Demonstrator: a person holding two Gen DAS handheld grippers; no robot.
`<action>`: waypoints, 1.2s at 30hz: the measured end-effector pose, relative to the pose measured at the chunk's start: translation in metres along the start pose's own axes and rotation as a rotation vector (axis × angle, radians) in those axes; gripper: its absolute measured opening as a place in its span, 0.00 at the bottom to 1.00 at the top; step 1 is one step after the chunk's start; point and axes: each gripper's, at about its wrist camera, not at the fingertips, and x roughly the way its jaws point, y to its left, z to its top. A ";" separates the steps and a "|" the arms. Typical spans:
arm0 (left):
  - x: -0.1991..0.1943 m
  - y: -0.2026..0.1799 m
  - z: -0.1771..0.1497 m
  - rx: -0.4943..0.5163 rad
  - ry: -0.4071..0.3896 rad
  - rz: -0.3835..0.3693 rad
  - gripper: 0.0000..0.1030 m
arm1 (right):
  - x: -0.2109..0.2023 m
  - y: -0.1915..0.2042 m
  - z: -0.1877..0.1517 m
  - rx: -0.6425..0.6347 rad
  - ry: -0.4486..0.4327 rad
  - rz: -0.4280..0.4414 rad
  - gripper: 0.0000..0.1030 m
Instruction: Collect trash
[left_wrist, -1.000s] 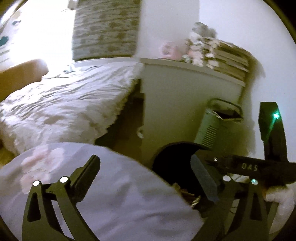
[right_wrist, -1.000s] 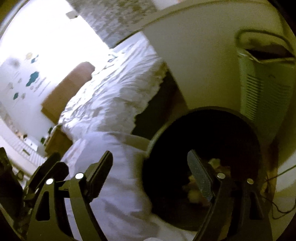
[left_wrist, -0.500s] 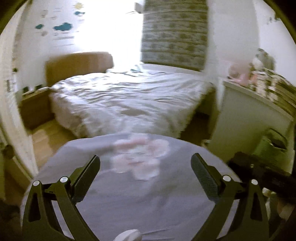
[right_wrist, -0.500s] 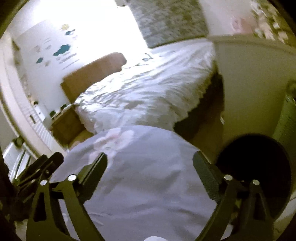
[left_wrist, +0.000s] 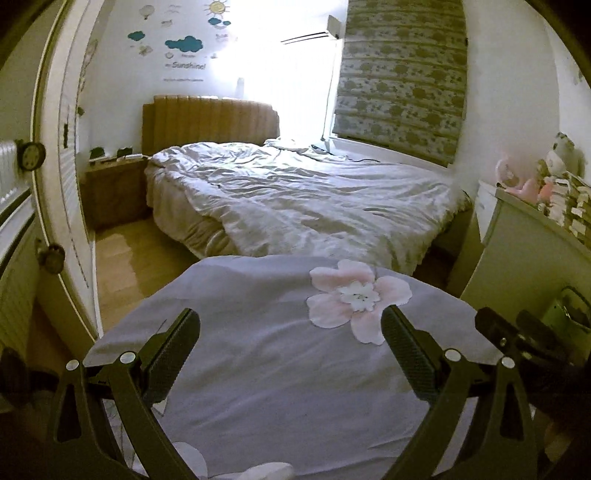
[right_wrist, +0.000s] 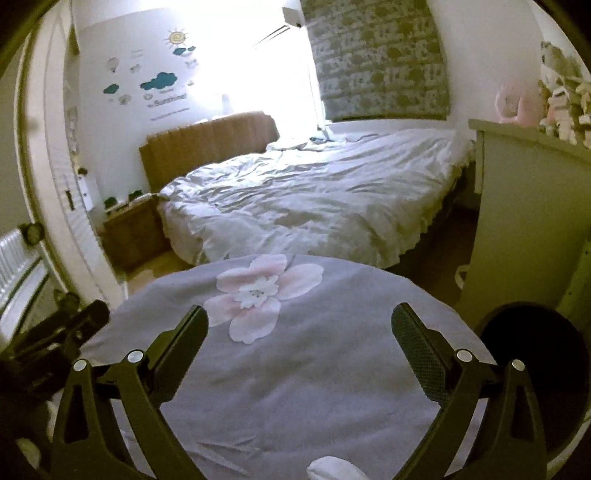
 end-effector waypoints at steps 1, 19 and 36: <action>0.000 0.003 -0.001 -0.004 0.001 0.001 0.95 | 0.002 0.002 -0.002 -0.008 -0.005 -0.007 0.95; 0.006 0.011 -0.010 -0.005 0.021 0.012 0.95 | 0.014 0.012 -0.026 -0.047 -0.056 -0.062 0.95; 0.011 0.012 -0.016 0.011 0.038 0.006 0.95 | -0.002 0.007 -0.030 -0.018 -0.154 -0.063 0.95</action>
